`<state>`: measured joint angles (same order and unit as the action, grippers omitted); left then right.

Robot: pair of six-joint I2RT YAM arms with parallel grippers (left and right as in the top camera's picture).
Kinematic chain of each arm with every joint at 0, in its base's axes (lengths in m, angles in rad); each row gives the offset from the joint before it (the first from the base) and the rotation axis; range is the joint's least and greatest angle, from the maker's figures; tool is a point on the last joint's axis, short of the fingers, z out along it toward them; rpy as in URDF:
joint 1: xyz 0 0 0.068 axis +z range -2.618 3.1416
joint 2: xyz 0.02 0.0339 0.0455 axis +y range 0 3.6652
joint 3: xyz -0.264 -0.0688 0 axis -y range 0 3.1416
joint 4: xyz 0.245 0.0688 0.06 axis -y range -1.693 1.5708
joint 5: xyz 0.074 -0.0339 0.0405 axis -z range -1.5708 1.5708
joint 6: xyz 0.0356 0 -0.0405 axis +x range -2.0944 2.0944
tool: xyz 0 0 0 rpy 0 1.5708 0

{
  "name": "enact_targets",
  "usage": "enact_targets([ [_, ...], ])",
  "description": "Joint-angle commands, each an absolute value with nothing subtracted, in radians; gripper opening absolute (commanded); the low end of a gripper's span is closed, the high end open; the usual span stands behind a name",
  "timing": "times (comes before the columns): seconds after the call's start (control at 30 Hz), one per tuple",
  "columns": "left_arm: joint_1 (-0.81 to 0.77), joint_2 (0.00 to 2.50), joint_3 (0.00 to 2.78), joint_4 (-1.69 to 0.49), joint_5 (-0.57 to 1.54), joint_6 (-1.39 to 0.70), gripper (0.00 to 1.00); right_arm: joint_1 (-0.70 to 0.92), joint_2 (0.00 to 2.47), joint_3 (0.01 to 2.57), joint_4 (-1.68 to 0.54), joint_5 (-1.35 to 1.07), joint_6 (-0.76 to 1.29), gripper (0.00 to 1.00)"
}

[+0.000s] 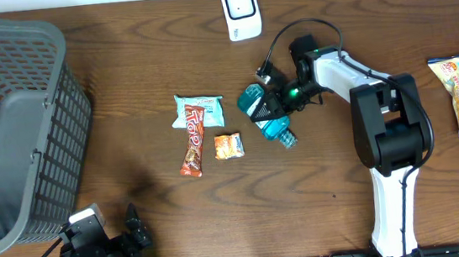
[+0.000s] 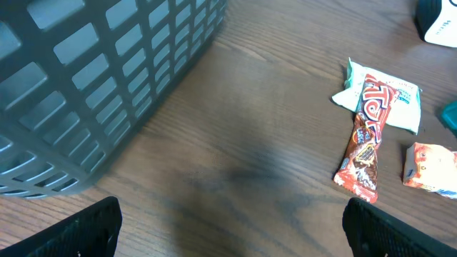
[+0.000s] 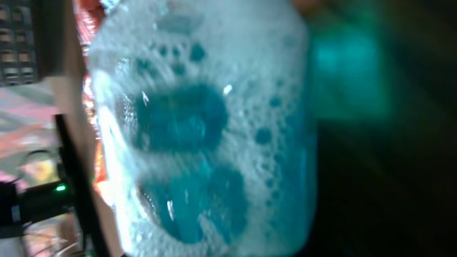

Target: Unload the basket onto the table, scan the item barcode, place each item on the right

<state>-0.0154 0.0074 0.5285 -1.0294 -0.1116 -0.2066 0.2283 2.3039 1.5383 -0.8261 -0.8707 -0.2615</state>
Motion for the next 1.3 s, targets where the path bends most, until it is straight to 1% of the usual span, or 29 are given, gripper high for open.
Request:
enact_targets([
  [0.0, -0.019, 0.005, 0.524, -1.031, -0.121, -0.208, 0.99, 0.243, 2.444, 1.487, -0.832, -0.513, -0.253, 0.21],
  [0.13, -0.019, 0.005, 0.524, -1.031, -0.121, -0.208, 0.99, 0.245, 2.424, 1.538, -0.87, -0.406, -0.207, 0.19],
  [0.33, -0.019, 0.005, 0.524, -1.031, -0.121, -0.208, 0.99, 0.26, 2.315, 1.556, -0.891, -0.19, -0.148, 0.2],
  [0.43, -0.019, 0.005, 0.524, -1.031, -0.121, -0.208, 0.99, 0.275, 2.255, 1.556, -0.889, -0.133, -0.123, 0.21],
  [0.5, -0.019, 0.005, 0.524, -1.031, -0.121, -0.208, 0.99, 0.285, 2.237, 1.556, -0.881, -0.101, -0.117, 0.21],
  [0.6, -0.019, 0.005, 0.524, -1.031, -0.121, -0.208, 0.99, 0.301, 2.239, 1.555, -0.87, 0.014, -0.065, 0.21],
  [0.73, -0.019, 0.005, 0.524, -1.031, -0.121, -0.208, 0.99, 0.318, 2.246, 1.554, -0.866, 0.028, -0.056, 0.24],
  [0.9, -0.019, 0.005, 0.524, -1.031, -0.121, -0.208, 0.99, 0.34, 2.246, 1.554, -0.86, 0.028, -0.056, 0.34],
  [1.07, -0.019, 0.005, 0.524, -1.031, -0.121, -0.208, 0.99, 0.346, 2.241, 1.558, -0.865, 0.023, 0.008, 0.39],
  [1.1, -0.019, 0.005, 0.524, -1.031, -0.121, -0.208, 0.99, 0.346, 2.238, 1.558, -0.864, 0.016, 0.008, 0.43],
  [1.13, -0.019, 0.005, 0.524, -1.031, -0.121, -0.208, 0.99, 0.346, 2.236, 1.558, -0.864, 0.016, 0.012, 0.52],
  [1.27, -0.019, 0.005, 0.524, -1.031, -0.121, -0.208, 0.99, 0.346, 2.229, 1.558, -0.867, 0.016, 0.015, 0.66],
])
